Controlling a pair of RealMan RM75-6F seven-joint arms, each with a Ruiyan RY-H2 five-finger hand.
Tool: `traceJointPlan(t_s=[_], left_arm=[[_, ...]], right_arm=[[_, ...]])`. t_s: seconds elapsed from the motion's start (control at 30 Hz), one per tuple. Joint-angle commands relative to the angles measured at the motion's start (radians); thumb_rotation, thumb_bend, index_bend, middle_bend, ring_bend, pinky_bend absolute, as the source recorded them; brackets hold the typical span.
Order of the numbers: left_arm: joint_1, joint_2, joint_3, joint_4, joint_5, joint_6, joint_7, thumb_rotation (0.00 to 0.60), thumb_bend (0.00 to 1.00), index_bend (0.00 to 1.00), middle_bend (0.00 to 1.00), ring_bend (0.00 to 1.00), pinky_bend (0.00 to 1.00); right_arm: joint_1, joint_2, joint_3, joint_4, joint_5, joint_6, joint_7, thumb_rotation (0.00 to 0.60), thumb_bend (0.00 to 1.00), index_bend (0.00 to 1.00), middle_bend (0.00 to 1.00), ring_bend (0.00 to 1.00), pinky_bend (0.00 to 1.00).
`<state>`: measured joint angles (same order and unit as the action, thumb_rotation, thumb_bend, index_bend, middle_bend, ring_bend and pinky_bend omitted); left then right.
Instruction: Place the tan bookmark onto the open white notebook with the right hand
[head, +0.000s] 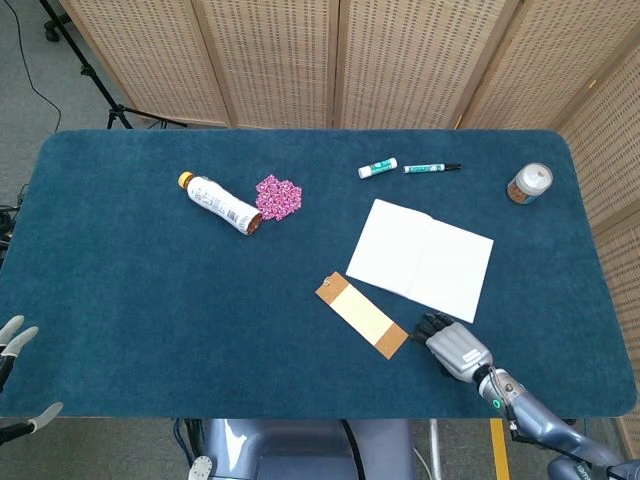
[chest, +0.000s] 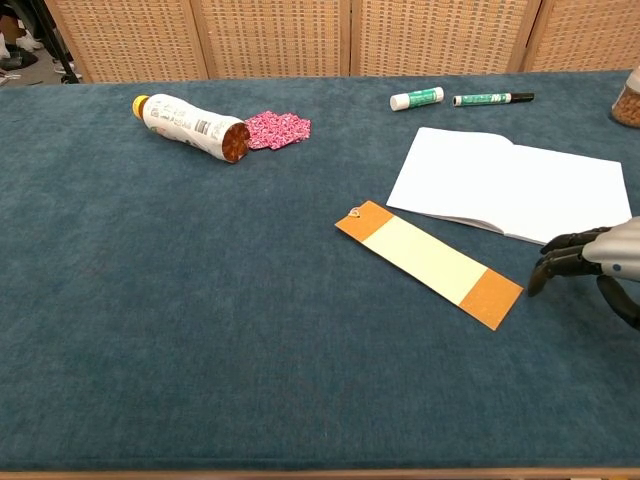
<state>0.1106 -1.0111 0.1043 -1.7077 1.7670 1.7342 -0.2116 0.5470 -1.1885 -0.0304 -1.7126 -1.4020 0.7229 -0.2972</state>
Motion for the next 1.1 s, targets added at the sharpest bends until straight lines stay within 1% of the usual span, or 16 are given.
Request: traceJointPlan(t_s=[0.03,0.3,0.47,0.8,1.1], left_arm=[[0.0,0.0,0.0,0.0,0.0,0.001,0.0,0.6,0.0,0.0,0.0,0.0,0.0],[0.0,0.0,-0.001,0.001,0.0,0.001,-0.002,0.6,0.0,0.0,0.0,0.0,0.0],[0.0,0.0,-0.001,0.002,0.0,0.002,-0.005,0.6,0.0,0.0,0.0,0.0,0.0],[-0.002,-0.001,-0.001,0.0,-0.001,-0.006,0.001,0.6,0.0,0.0,0.0,0.0,0.0],[-0.005,-0.001,-0.002,-0.003,-0.005,-0.013,0.006,0.6,0.0,0.0,0.0,0.0,0.0]], right_arm=[[0.013,0.002,-0.01,-0.025,-0.005,-0.019,0.011,0.6,1.0,0.2,0.21,0.05,0.1],[0.038,-0.02,-0.018,-0.07,-0.004,-0.043,0.017,0.6,1.0,0.2,0.21,0.05,0.1],[0.048,-0.044,-0.011,-0.081,0.011,-0.037,0.012,0.6,1.0,0.2,0.21,0.05,0.1],[0.084,-0.088,0.011,-0.115,0.077,-0.045,-0.019,0.6,1.0,0.2,0.21,0.06,0.1],[0.131,-0.153,0.016,-0.149,0.151,-0.064,-0.087,0.6,1.0,0.2,0.21,0.06,0.1]])
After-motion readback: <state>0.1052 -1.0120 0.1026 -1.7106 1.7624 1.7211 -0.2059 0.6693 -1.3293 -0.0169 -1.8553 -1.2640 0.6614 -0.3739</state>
